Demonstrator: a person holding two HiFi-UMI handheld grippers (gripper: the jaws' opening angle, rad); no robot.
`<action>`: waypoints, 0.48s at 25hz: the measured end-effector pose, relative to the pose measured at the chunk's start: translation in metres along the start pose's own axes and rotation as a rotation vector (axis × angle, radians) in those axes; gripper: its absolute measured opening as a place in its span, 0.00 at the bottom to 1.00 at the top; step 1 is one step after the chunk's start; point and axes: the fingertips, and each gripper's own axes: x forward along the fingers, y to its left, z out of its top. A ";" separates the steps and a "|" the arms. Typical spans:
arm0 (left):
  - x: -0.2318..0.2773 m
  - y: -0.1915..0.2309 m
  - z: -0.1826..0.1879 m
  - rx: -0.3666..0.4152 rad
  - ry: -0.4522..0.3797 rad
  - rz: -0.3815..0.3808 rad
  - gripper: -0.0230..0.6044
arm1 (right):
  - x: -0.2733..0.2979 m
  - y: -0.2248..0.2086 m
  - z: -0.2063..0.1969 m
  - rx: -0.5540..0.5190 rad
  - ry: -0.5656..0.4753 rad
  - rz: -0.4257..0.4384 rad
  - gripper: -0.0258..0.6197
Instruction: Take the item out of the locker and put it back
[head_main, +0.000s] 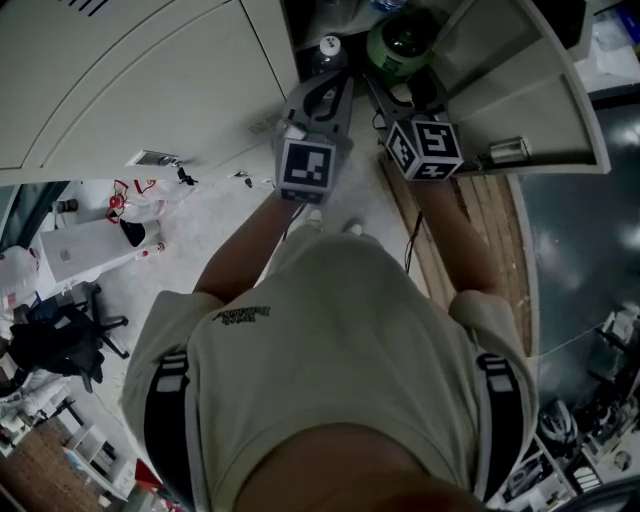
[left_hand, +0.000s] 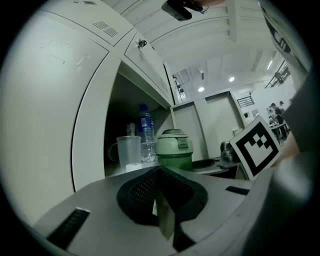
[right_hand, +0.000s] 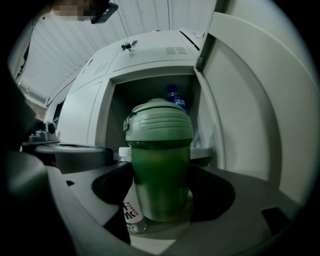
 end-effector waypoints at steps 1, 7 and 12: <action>0.000 0.000 -0.003 0.001 0.002 0.001 0.06 | 0.002 0.000 -0.005 0.003 0.004 -0.003 0.60; 0.002 0.005 -0.020 -0.004 0.009 0.012 0.06 | 0.012 -0.008 -0.039 0.003 0.035 -0.034 0.60; 0.002 0.005 -0.031 -0.067 0.004 0.005 0.06 | 0.020 -0.016 -0.058 0.006 0.050 -0.065 0.60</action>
